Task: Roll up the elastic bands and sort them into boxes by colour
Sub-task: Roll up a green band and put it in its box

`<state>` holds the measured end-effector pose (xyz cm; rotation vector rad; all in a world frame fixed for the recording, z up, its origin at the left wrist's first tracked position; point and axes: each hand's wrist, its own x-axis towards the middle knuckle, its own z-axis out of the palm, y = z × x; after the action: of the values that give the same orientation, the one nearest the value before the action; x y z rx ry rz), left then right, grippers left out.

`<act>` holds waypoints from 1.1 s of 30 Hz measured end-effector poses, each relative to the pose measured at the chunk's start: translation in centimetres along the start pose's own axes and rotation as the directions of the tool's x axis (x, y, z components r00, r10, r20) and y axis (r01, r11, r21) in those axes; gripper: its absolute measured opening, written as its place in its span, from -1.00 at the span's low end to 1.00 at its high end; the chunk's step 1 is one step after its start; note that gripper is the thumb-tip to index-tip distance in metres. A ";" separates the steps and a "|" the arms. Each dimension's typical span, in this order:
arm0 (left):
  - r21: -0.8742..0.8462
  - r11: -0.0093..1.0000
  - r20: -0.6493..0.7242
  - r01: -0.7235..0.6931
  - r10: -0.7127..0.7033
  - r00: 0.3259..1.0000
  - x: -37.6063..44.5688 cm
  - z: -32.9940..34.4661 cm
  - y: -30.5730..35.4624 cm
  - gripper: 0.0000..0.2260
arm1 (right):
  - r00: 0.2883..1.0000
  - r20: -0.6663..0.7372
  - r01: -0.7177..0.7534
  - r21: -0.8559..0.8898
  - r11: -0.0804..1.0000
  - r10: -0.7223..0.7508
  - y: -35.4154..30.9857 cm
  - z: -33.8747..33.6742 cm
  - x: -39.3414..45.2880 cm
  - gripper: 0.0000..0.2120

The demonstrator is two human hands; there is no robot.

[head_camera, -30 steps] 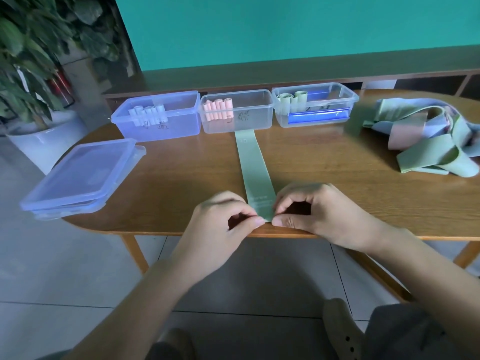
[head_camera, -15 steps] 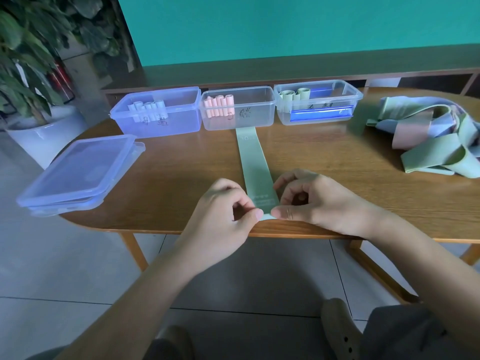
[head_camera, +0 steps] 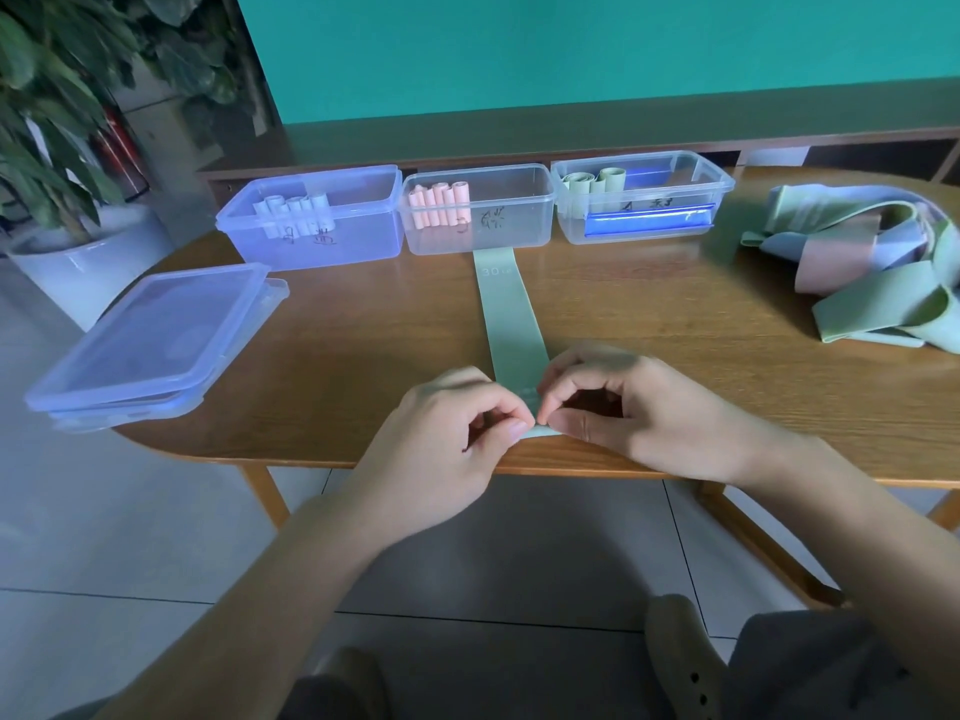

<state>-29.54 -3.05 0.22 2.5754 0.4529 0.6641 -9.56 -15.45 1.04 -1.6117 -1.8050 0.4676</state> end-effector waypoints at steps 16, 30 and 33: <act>0.040 0.998 -0.071 0.049 -0.046 0.996 0.8 0.2 0.2 -0.93 | 0.992 -0.125 0.009 -0.128 0.992 -0.025 0.6 0.6 0.1 -0.89; 0.009 1.000 -0.074 -0.012 0.013 0.997 0.7 0.5 0.1 -0.93 | 0.976 -0.219 -0.012 -0.126 0.992 -0.016 0.4 1.1 0.4 -0.96; 0.023 1.000 -0.088 -0.002 0.004 0.996 0.9 0.5 0.0 -0.92 | 0.986 -0.163 0.017 -0.174 0.985 -0.046 0.6 1.1 0.4 -0.89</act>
<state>-28.56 -2.83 0.17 2.5761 0.4877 0.7797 -9.86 -14.81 -0.04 -1.6816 -1.7810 0.1596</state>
